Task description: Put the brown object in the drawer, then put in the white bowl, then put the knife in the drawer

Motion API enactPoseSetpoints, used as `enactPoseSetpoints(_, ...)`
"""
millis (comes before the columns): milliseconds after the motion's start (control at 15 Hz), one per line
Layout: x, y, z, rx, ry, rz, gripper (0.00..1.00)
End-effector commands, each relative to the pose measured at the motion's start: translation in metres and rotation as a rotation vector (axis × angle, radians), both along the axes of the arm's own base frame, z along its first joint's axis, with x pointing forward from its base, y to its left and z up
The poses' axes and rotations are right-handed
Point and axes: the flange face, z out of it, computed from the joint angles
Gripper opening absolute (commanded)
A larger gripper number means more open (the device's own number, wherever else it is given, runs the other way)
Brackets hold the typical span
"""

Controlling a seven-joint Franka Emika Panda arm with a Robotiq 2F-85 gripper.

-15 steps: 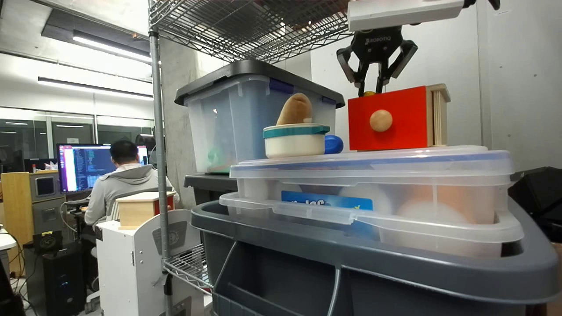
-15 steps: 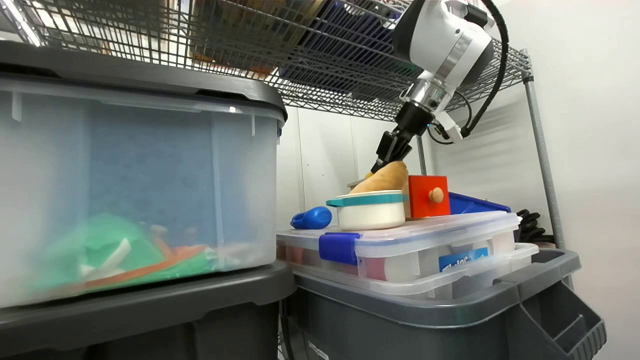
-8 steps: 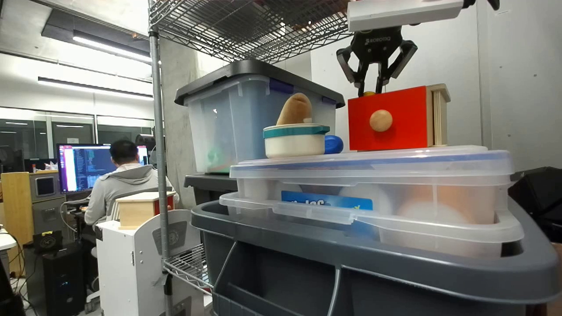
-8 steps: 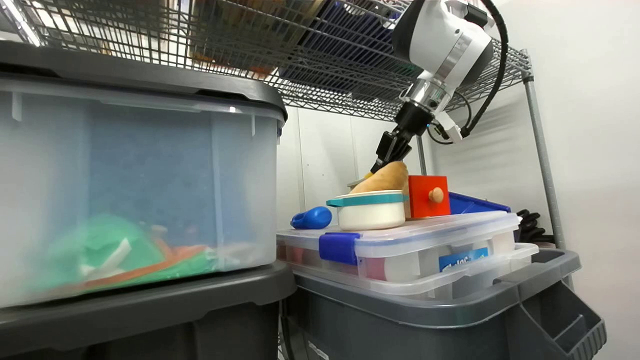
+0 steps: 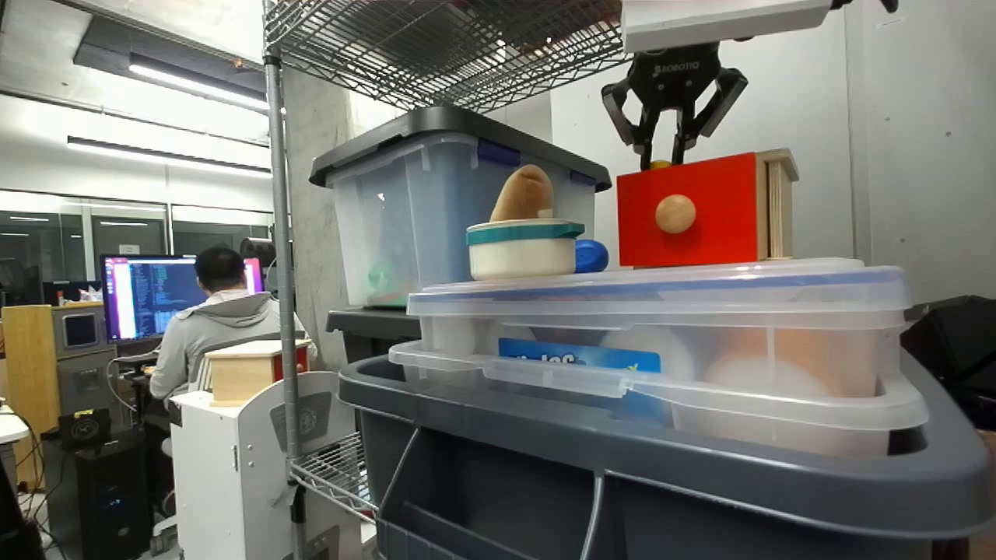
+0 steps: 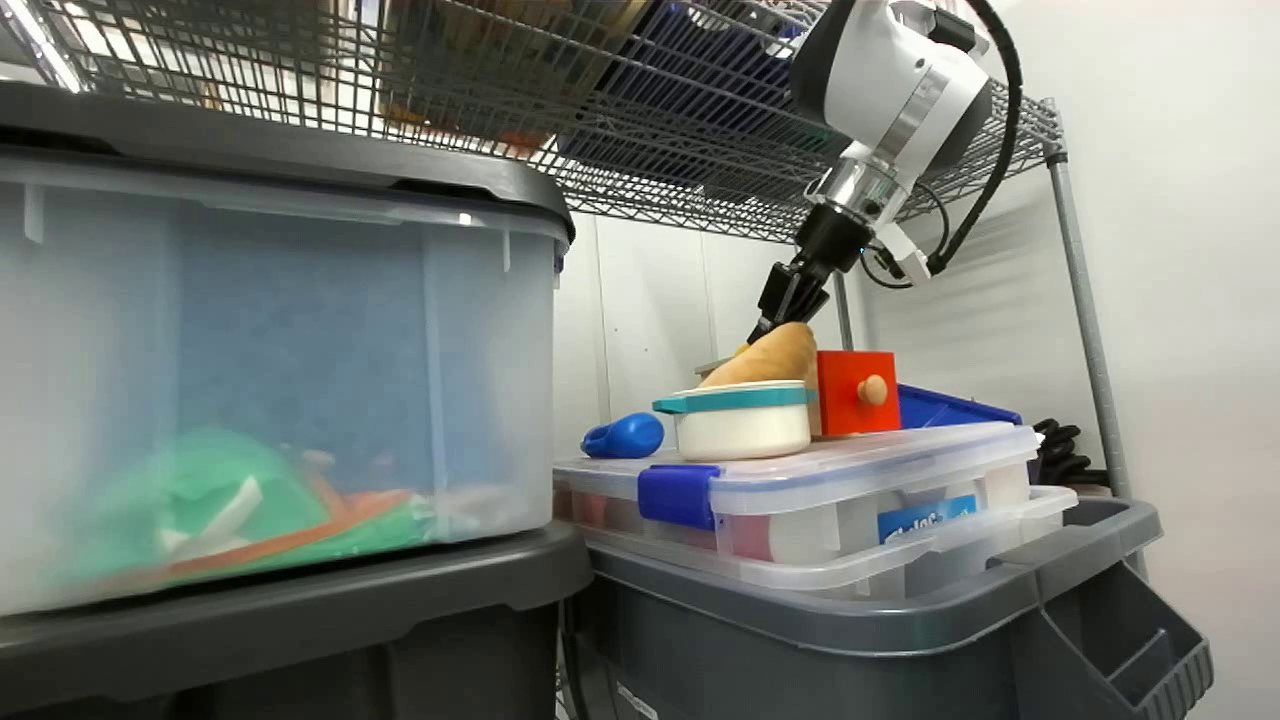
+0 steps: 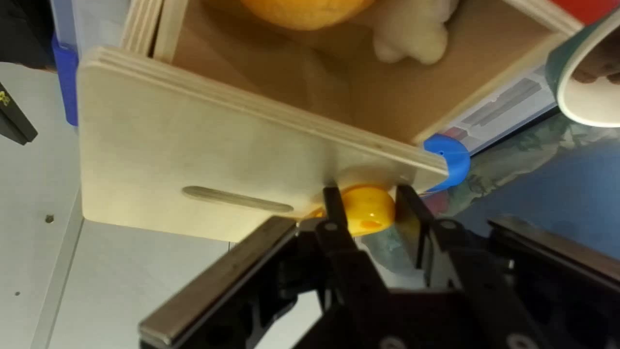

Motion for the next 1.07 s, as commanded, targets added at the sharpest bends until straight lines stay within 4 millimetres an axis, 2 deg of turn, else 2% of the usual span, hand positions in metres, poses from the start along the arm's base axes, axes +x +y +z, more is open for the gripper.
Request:
enactPoseSetpoints(0,-0.012,-0.007,0.001,0.002,-0.008,-0.013,0.08)
enactPoseSetpoints(467,-0.036,-0.026,-0.004,0.008,0.009,-0.062,0.08)
enactPoseSetpoints(1000,-0.086,-0.021,-0.005,0.014,0.048,-0.068,0.08)
